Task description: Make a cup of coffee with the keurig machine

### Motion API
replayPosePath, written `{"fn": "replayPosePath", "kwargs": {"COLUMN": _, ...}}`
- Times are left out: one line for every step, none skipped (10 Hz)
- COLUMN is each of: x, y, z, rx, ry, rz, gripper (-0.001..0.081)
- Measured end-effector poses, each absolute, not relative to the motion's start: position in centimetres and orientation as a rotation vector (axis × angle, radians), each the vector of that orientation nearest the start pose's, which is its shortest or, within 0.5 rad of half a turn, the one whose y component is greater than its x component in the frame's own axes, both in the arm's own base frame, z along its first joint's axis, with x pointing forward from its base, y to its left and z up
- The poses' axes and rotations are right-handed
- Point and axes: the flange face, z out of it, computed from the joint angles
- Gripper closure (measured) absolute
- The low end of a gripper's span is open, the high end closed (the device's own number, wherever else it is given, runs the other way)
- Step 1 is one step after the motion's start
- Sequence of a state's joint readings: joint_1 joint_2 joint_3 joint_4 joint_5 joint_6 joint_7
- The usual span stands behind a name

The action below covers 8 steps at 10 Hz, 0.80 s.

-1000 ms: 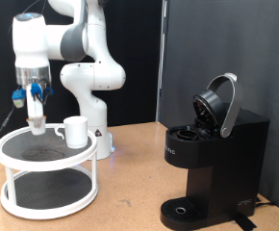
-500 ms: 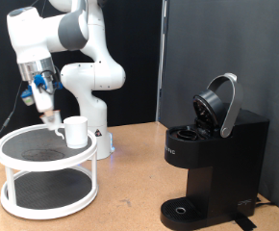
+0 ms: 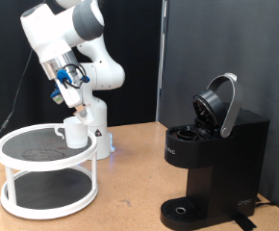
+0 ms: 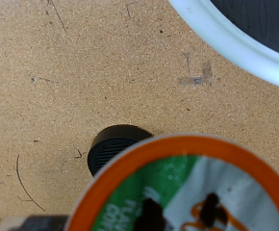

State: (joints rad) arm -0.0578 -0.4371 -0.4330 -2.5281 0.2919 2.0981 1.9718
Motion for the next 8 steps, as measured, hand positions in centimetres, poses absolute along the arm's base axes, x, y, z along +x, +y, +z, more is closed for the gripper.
{"fn": "replayPosePath", "kwargs": {"x": 36.6, "y": -17.9, "z": 41.7, "rx": -0.778, "ry": 2.687, "rz": 0.511, "gripper": 0.0446}}
{"fn": "replayPosePath", "kwargs": {"x": 36.9, "y": -17.5, "z": 42.0, "rx": -0.756, "ry": 2.642, "rz": 0.604, "gripper": 0.0446}}
{"fn": "replayPosePath", "kwargs": {"x": 37.7, "y": -16.7, "z": 42.7, "rx": -0.757, "ry": 2.586, "rz": 0.68, "gripper": 0.0446}}
{"fn": "replayPosePath", "kwargs": {"x": 38.7, "y": -15.6, "z": 43.3, "rx": -0.784, "ry": 2.542, "rz": 0.731, "gripper": 0.0446}}
{"fn": "replayPosePath", "kwargs": {"x": 39.6, "y": -14.4, "z": 43.8, "rx": -0.832, "ry": 2.51, "rz": 0.771, "gripper": 0.0446}}
{"fn": "replayPosePath", "kwargs": {"x": 40.5, "y": -13.2, "z": 44.3, "rx": -0.873, "ry": 2.48, "rz": 0.783, "gripper": 0.0446}}
{"fn": "replayPosePath", "kwargs": {"x": 41.2, "y": -11.8, "z": 44.5, "rx": -0.908, "ry": 2.482, "rz": 0.782, "gripper": 0.0446}}
{"fn": "replayPosePath", "kwargs": {"x": 41.9, "y": -11.1, "z": 44.6, "rx": -0.925, "ry": 2.495, "rz": 0.775, "gripper": 0.0446}}
